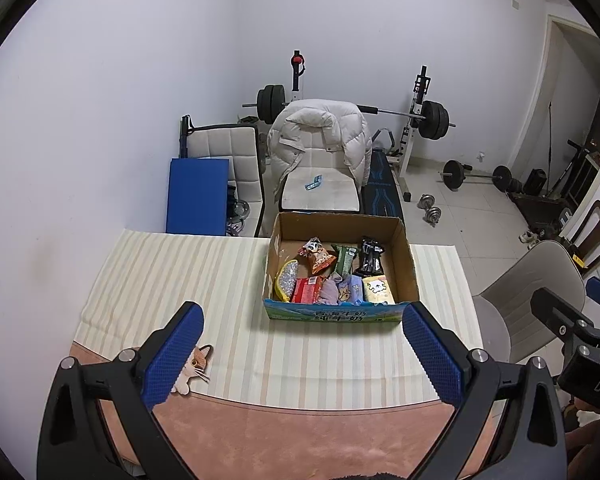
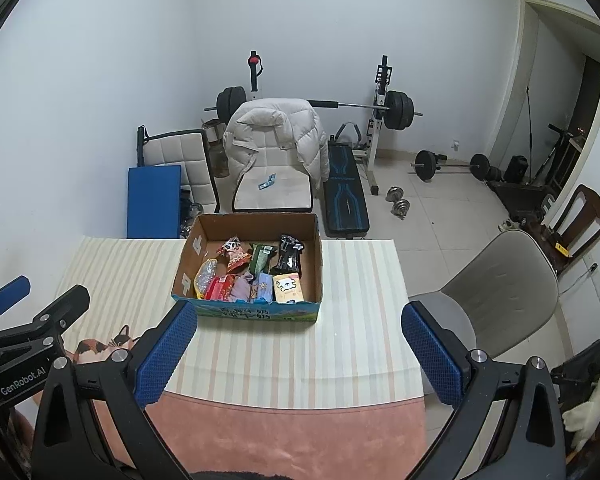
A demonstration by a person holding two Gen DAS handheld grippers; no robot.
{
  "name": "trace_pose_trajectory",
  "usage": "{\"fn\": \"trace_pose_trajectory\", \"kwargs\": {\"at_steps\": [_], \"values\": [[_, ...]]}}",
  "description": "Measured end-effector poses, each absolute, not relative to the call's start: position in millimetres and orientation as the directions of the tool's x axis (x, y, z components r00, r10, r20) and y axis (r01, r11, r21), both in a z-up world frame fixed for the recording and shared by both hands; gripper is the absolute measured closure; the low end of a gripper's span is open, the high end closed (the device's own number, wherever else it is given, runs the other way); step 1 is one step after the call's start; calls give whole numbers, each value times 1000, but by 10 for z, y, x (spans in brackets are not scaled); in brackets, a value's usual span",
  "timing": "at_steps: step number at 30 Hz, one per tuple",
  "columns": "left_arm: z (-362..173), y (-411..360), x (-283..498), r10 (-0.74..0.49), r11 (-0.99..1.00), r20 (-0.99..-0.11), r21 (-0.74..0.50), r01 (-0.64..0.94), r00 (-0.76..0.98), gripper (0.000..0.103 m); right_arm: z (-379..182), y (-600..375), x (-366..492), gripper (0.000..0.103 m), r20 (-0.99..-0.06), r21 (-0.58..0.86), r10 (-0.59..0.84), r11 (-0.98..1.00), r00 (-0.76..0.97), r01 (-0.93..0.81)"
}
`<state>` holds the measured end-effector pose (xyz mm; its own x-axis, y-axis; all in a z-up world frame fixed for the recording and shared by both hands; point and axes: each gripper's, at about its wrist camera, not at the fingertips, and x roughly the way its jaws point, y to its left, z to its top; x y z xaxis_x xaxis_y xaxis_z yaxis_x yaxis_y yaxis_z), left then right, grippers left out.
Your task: Organize soft objects
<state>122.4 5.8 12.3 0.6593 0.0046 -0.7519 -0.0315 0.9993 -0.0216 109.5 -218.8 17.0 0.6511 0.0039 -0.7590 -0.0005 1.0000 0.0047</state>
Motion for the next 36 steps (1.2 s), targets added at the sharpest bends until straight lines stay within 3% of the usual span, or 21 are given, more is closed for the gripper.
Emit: {"fn": "trace_pose_trajectory", "kwargs": {"at_steps": [36], "values": [[136,61,1222,16,999,-742,-20,-46,671,1,205,-2144,1129,0,-756,-8,-5,1000,654,-2]]}}
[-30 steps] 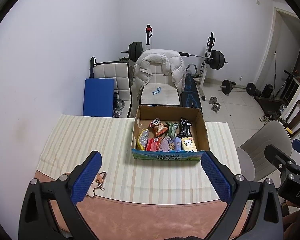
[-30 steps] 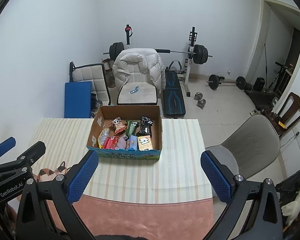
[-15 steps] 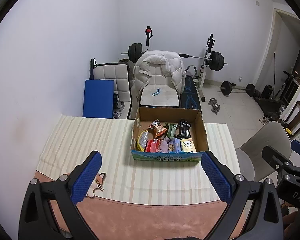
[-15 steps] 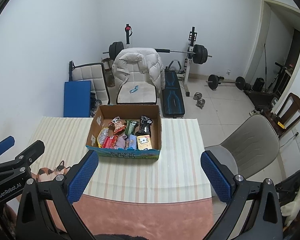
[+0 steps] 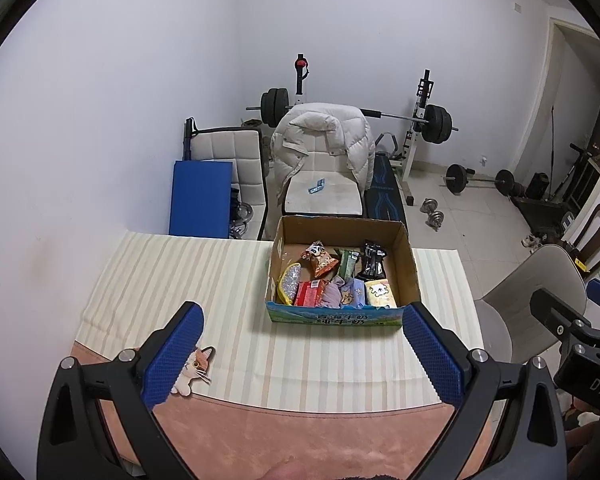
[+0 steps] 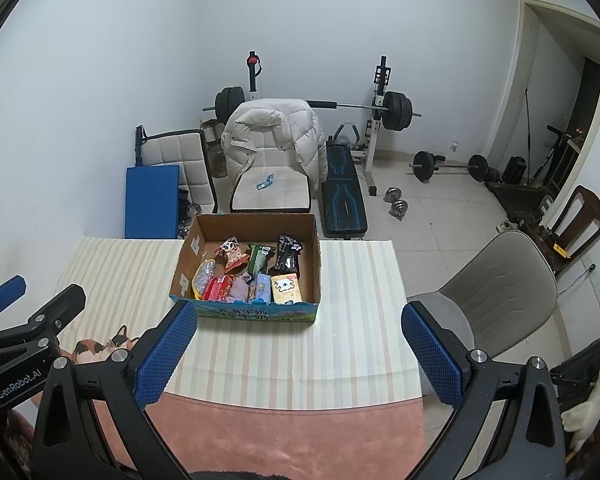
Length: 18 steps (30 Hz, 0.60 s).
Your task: Organize soft objects
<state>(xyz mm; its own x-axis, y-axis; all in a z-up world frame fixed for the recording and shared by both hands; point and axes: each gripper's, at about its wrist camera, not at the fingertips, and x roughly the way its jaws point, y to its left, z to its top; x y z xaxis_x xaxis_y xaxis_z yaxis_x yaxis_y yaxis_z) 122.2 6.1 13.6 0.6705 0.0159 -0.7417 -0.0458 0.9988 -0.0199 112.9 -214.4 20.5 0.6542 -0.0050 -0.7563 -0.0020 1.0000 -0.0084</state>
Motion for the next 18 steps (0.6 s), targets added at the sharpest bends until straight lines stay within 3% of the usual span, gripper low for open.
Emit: {"fn": "trace_pose_trajectory", "kwargs": {"at_steps": [18], "values": [[137,69,1231,5,999,-741,-25,-35,671,0,276,-2158,1167,0,-753,-16,-16,1000,658,5]]}}
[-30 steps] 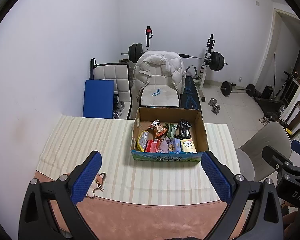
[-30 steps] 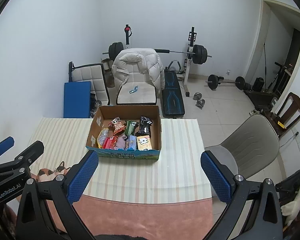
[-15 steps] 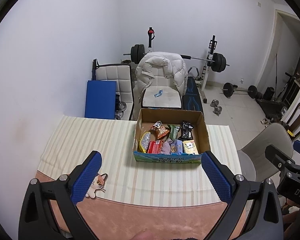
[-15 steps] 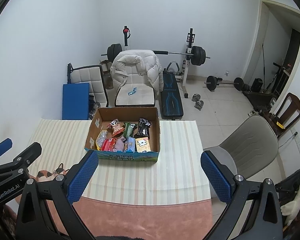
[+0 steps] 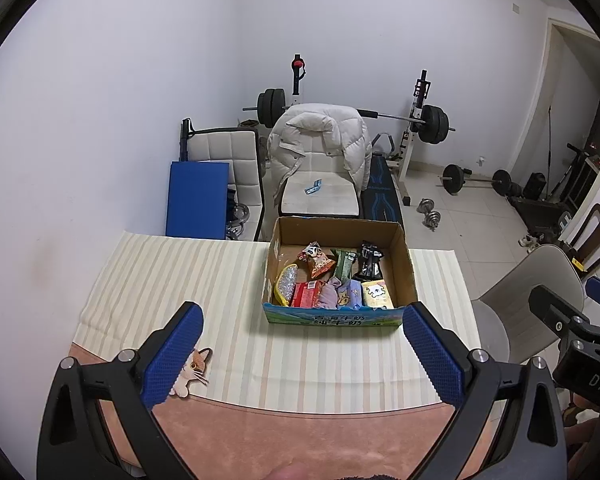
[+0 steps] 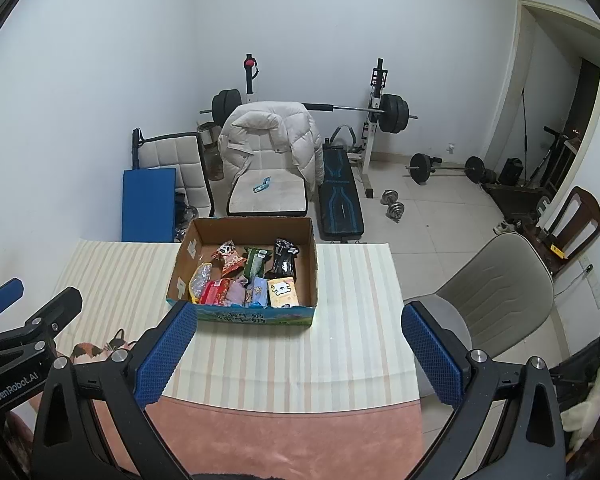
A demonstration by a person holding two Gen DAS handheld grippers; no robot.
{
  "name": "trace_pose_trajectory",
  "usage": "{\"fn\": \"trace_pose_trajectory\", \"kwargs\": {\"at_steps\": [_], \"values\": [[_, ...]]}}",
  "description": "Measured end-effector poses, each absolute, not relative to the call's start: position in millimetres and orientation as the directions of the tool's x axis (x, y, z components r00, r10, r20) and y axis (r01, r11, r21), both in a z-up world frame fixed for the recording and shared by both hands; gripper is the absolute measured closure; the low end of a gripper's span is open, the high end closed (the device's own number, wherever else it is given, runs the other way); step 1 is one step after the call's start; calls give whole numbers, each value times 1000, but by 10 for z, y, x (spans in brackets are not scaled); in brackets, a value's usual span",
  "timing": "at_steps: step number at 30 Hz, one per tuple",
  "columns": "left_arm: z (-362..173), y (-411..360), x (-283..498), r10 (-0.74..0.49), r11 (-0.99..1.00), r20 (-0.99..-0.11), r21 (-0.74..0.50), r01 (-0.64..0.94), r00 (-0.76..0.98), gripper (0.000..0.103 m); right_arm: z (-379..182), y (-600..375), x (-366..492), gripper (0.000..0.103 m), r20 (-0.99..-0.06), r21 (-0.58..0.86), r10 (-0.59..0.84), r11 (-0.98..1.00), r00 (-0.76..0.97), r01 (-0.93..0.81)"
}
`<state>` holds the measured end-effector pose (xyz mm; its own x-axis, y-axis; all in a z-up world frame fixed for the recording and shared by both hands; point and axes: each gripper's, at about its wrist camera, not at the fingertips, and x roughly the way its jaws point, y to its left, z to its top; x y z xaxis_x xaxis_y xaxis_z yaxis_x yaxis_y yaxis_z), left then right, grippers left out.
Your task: Organize soft objects
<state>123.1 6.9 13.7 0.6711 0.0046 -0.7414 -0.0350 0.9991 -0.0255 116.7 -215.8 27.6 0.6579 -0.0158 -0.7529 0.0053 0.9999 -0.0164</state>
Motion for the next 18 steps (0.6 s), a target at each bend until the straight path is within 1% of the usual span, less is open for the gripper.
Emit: {"fn": "trace_pose_trajectory", "kwargs": {"at_steps": [18], "values": [[137,36,1204,-16,999,-740,-37,-17,673,0,282,-2164,1180,0,-751,-23,-23,1000,660,8]]}}
